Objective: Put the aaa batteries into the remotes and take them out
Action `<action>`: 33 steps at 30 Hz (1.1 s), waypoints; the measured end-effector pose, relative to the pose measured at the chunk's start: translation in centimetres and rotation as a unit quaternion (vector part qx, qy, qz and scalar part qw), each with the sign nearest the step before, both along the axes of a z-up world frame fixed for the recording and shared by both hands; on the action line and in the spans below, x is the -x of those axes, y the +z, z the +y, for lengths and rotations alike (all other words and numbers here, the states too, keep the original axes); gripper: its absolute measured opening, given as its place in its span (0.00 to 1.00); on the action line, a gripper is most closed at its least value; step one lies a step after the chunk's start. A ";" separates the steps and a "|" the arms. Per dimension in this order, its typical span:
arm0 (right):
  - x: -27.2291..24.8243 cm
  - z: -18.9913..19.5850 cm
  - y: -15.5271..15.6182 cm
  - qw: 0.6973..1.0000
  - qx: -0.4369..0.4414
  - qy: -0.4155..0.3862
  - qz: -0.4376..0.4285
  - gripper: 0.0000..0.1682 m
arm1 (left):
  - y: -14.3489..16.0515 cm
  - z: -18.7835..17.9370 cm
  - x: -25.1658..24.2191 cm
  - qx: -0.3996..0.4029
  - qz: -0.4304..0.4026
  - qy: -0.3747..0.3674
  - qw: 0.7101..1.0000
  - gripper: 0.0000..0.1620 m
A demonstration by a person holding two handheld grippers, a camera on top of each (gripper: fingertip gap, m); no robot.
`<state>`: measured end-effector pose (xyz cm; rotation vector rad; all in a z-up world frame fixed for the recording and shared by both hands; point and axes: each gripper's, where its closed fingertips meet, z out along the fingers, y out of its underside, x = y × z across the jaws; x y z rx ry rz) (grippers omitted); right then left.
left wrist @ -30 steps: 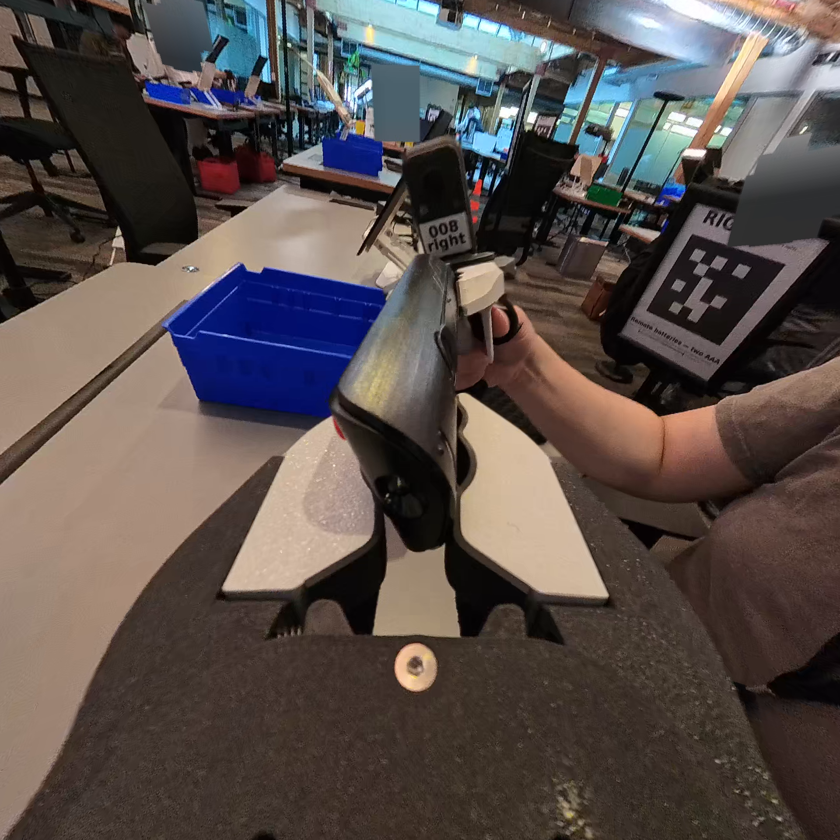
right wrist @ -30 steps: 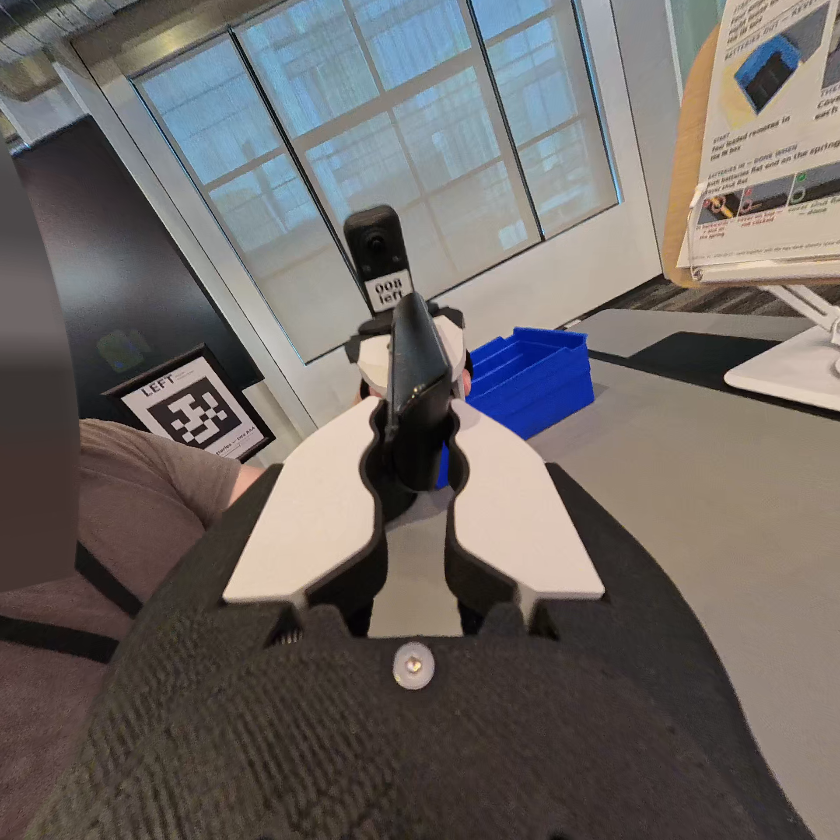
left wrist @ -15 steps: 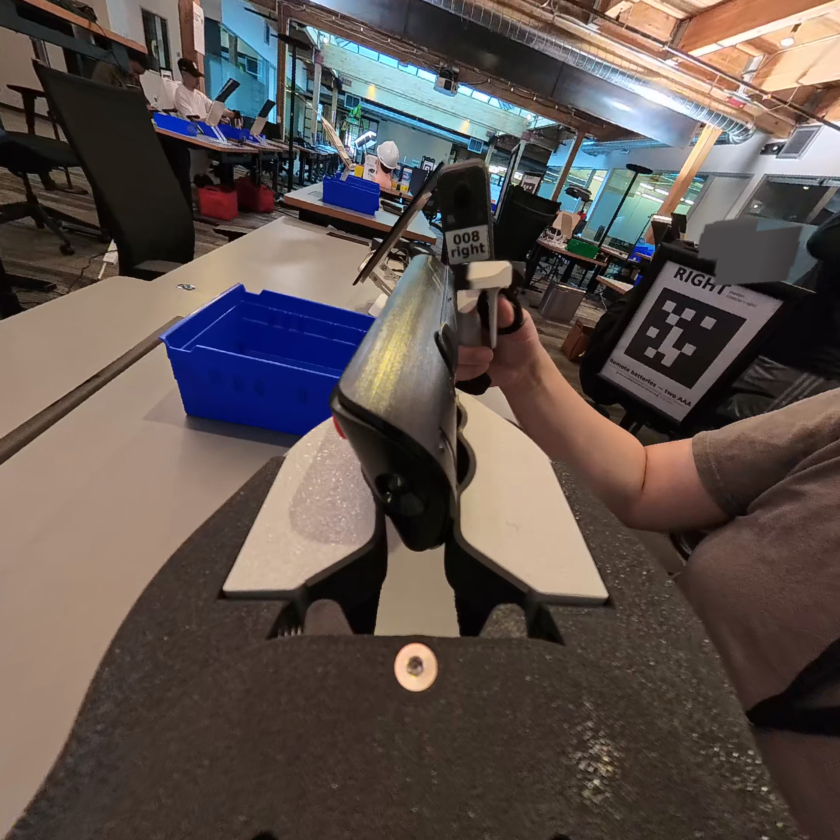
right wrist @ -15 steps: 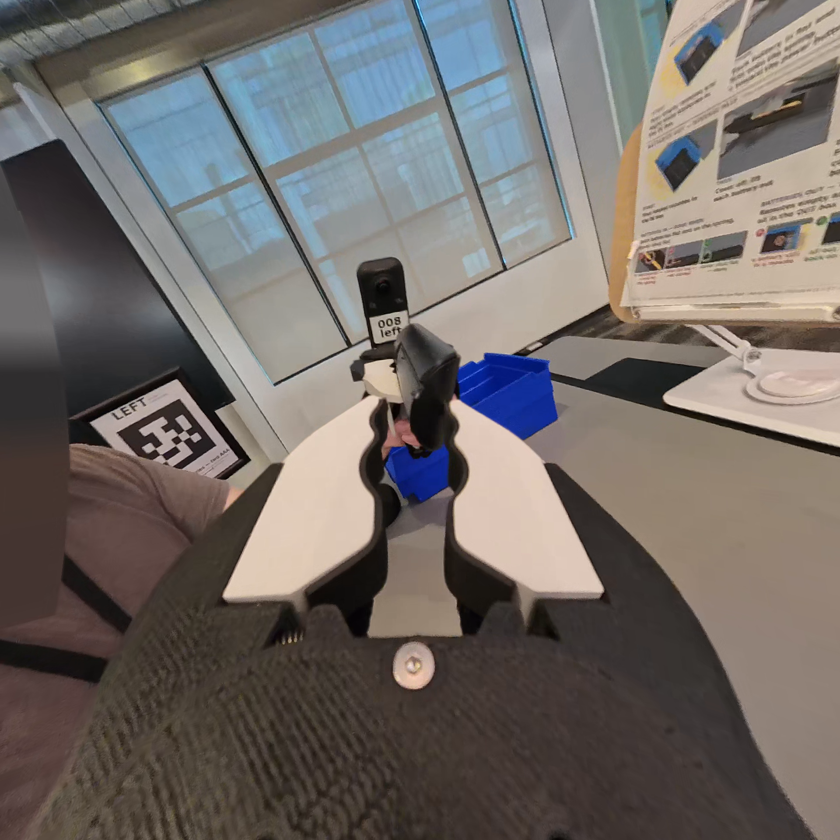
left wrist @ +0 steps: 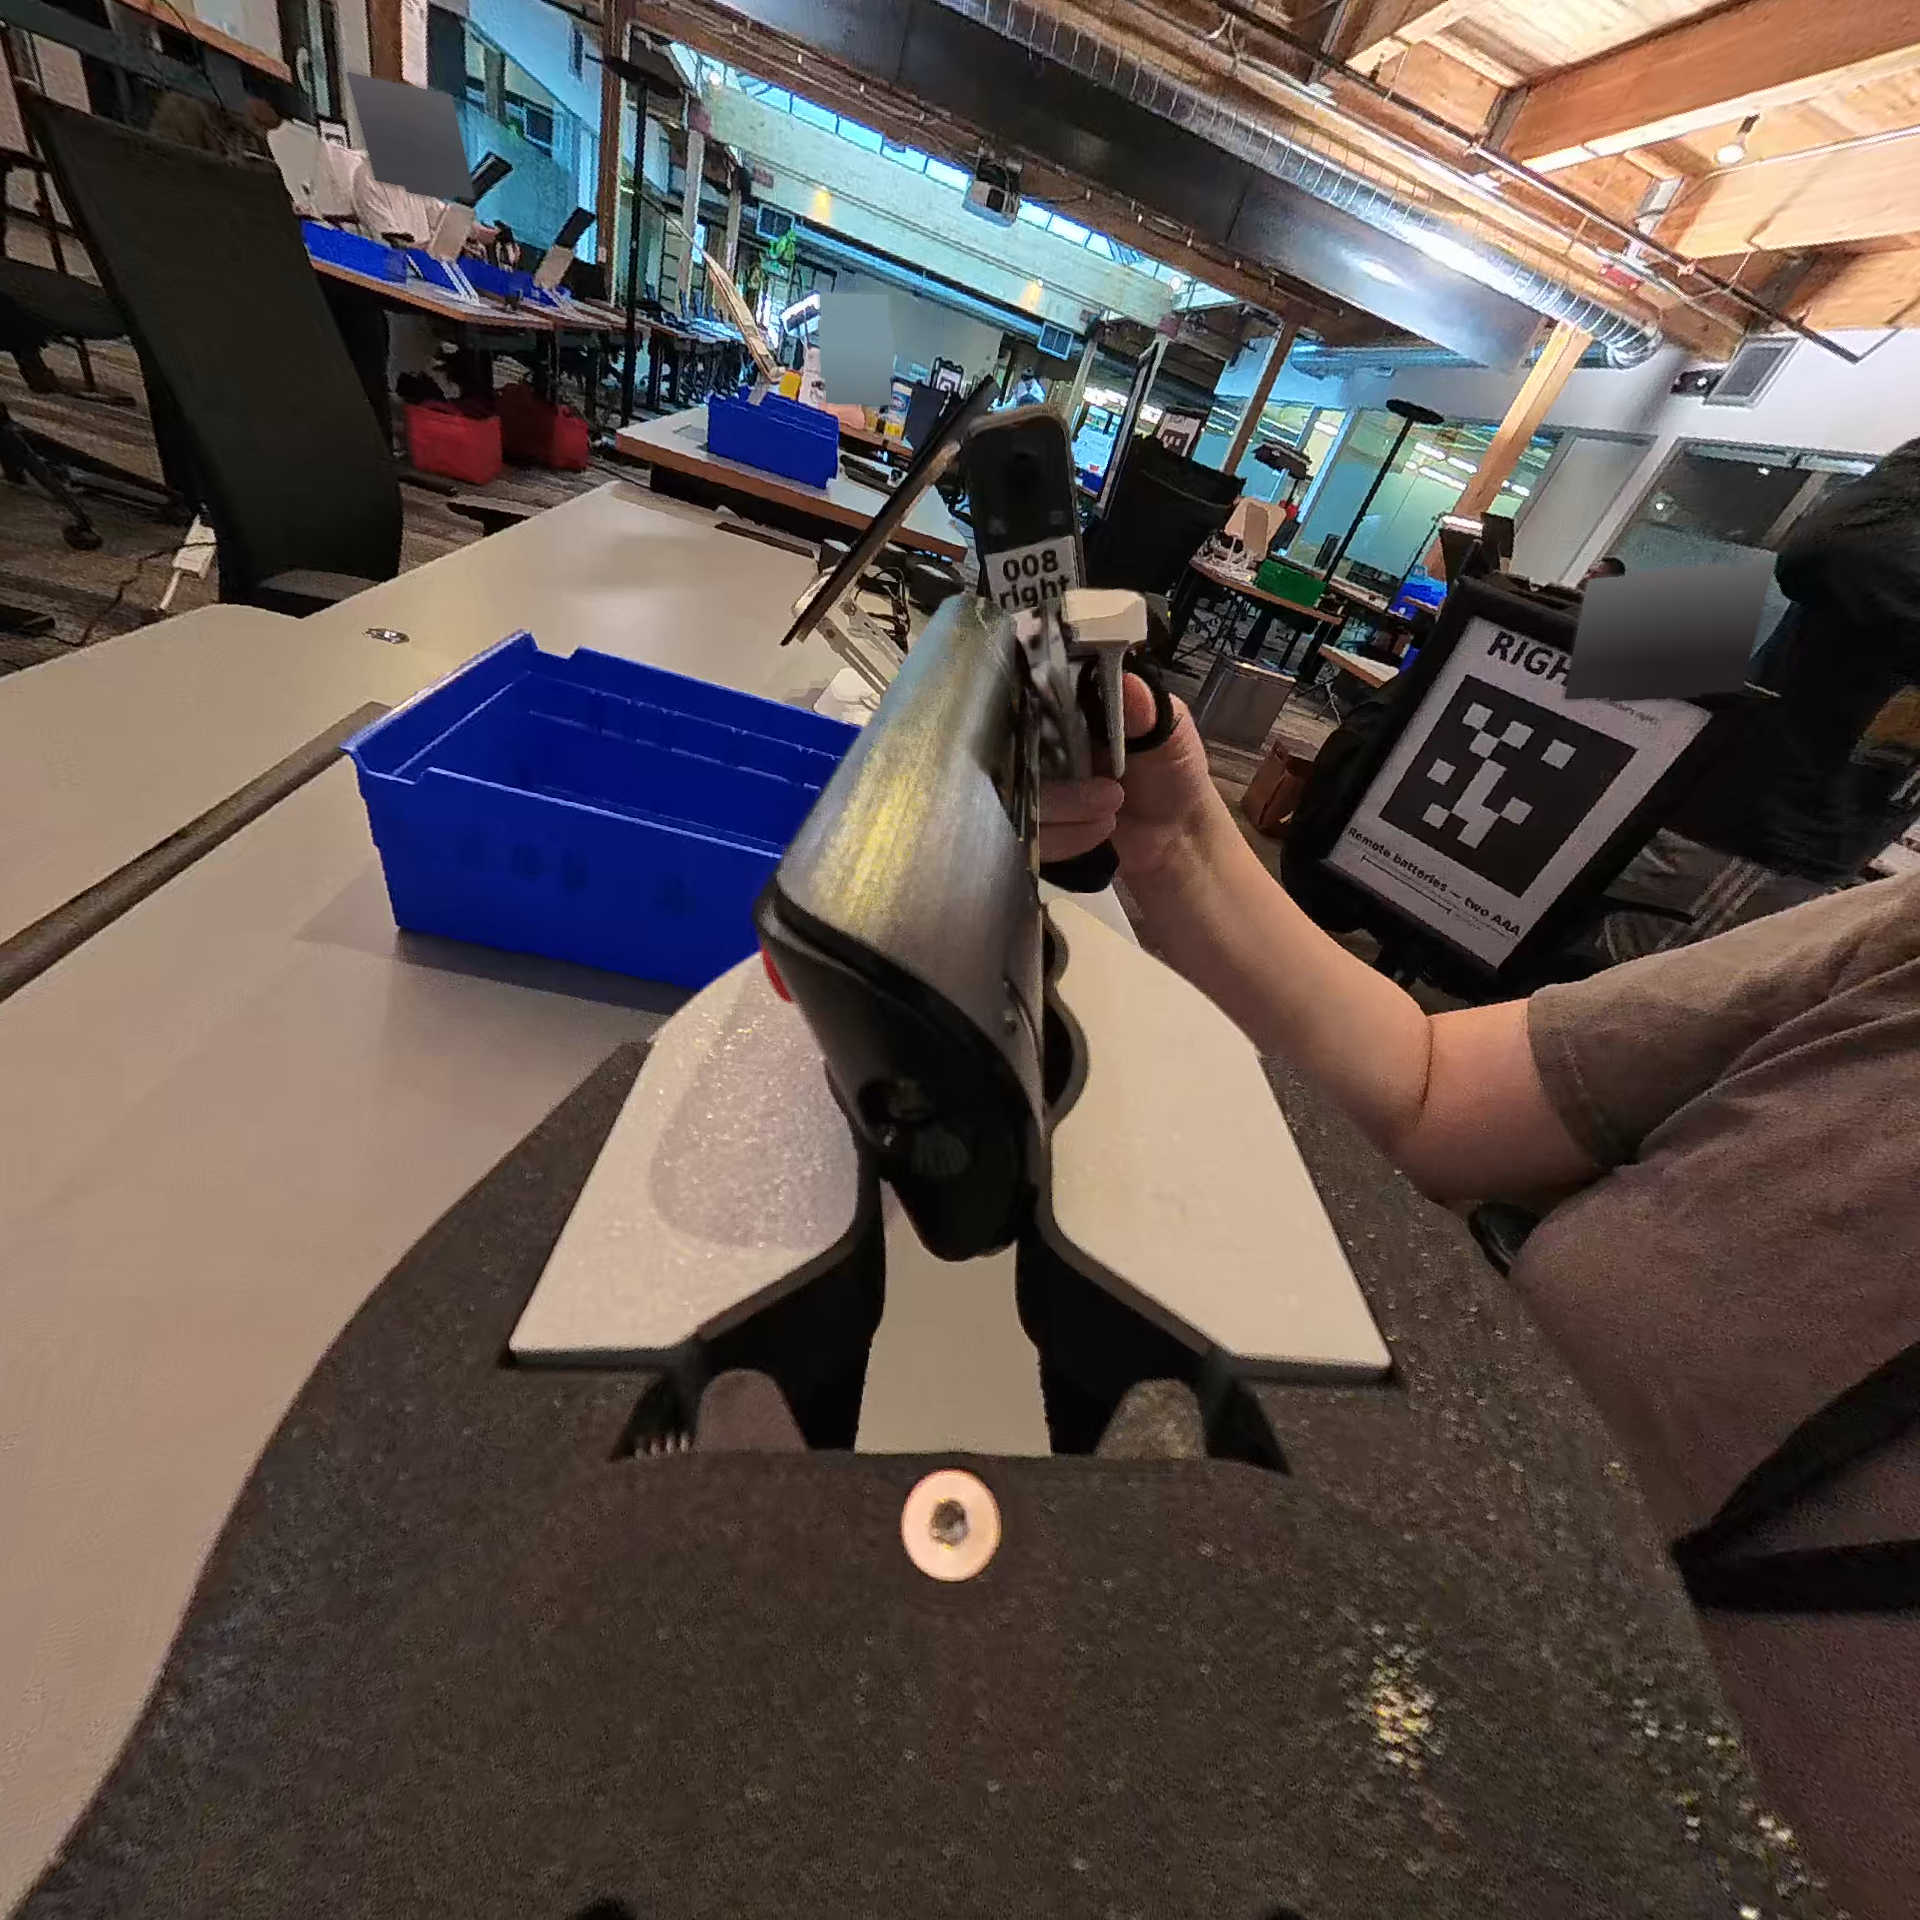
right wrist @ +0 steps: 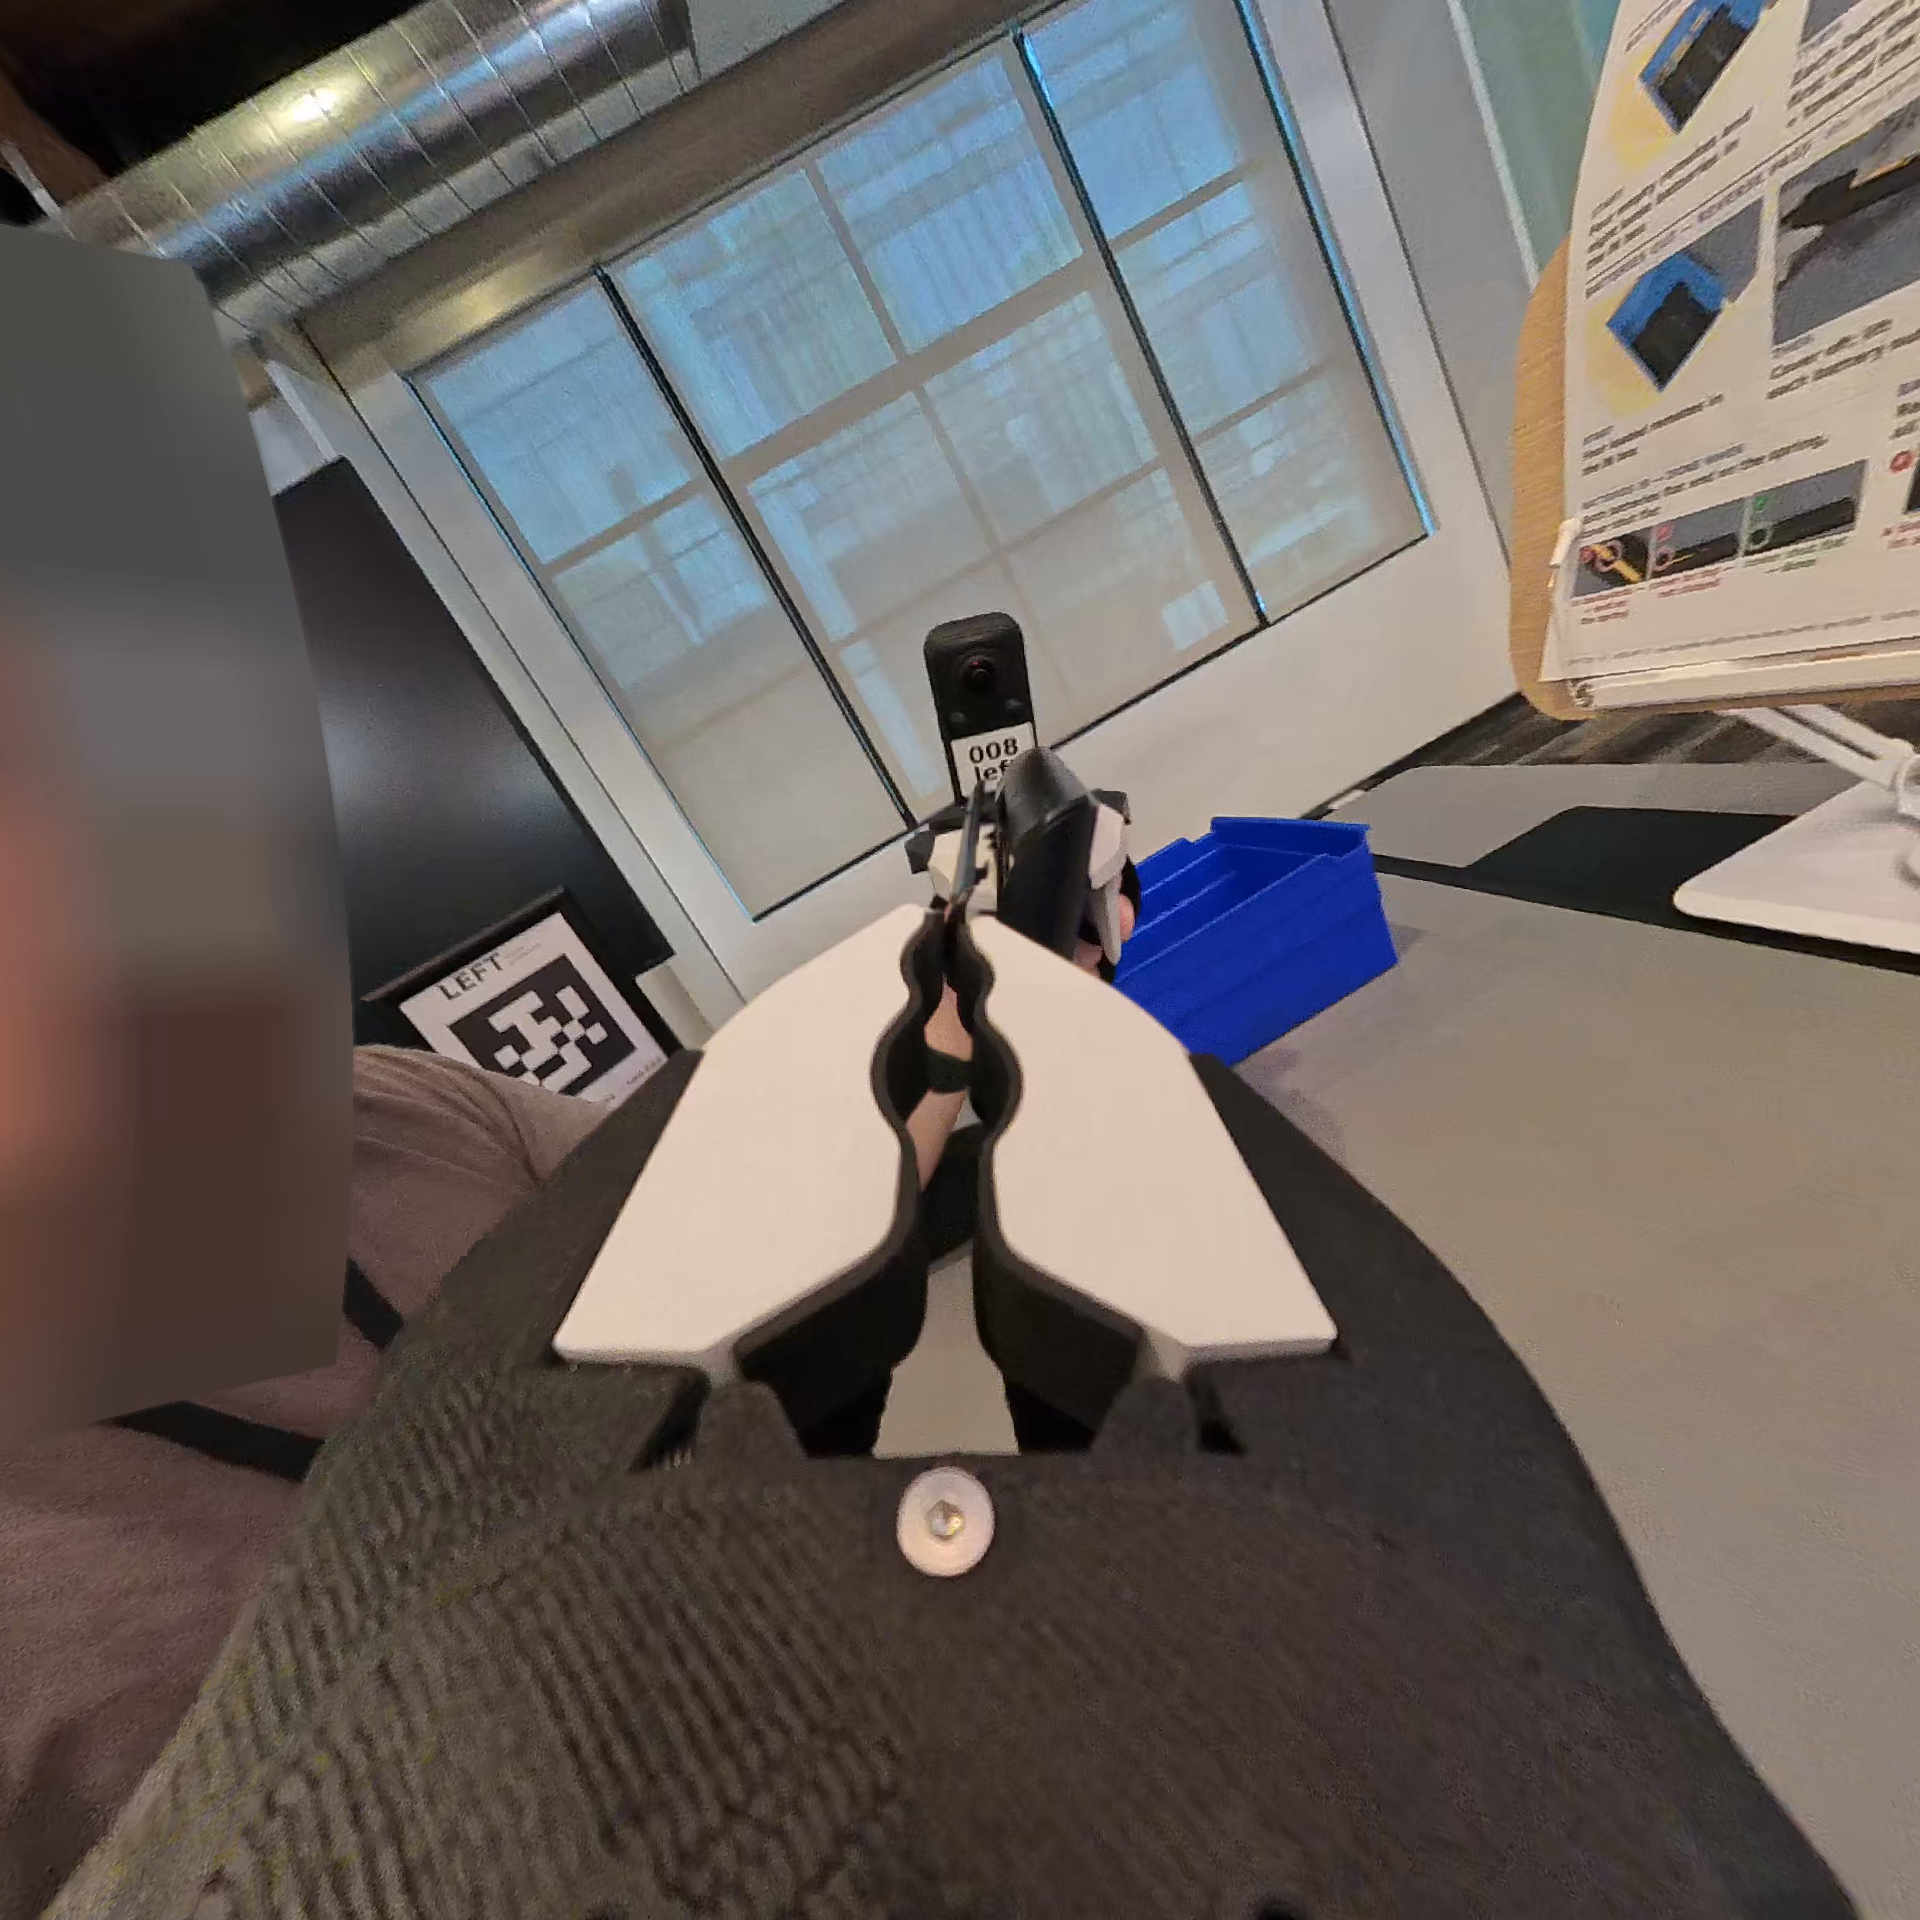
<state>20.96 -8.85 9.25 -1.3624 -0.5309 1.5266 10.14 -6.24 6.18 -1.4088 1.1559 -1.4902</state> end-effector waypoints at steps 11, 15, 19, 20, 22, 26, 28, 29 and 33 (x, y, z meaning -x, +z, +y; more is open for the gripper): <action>-5.4 2.8 -3.6 0.939 0.130 -0.277 0.158 0.01 | 2.0 6.6 8.6 -0.028 0.002 0.197 0.980 0.16; -3.3 3.6 -12.8 0.879 0.216 -0.406 0.128 0.01 | 4.2 6.8 12.0 -0.057 -0.014 0.252 0.966 0.16; -2.9 4.9 -19.1 0.830 0.333 -0.420 0.155 0.01 | 5.5 5.7 12.4 -0.071 -0.031 0.246 0.966 0.16; -3.0 5.0 -19.9 0.817 0.352 -0.428 0.160 0.01 | 5.5 5.6 12.2 -0.067 -0.033 0.241 0.968 0.16; -2.7 5.2 -20.9 0.804 0.371 -0.443 0.139 0.01 | 5.4 5.4 11.7 -0.062 -0.034 0.228 0.971 0.16; -3.0 5.2 -22.2 0.788 0.387 -0.472 0.085 0.02 | 4.9 5.0 10.5 -0.052 -0.026 0.202 0.978 0.16; -3.0 4.9 -22.5 0.786 0.391 -0.473 0.069 0.06 | 4.7 4.7 10.0 -0.055 -0.020 0.194 0.979 0.16; -3.1 4.7 -22.5 0.784 0.395 -0.475 0.068 0.14 | 4.7 4.5 9.8 -0.057 -0.018 0.190 0.980 0.16; -3.0 3.6 -22.1 0.795 0.384 -0.468 0.042 0.25 | 4.9 3.8 9.3 -0.060 -0.017 0.177 0.982 0.16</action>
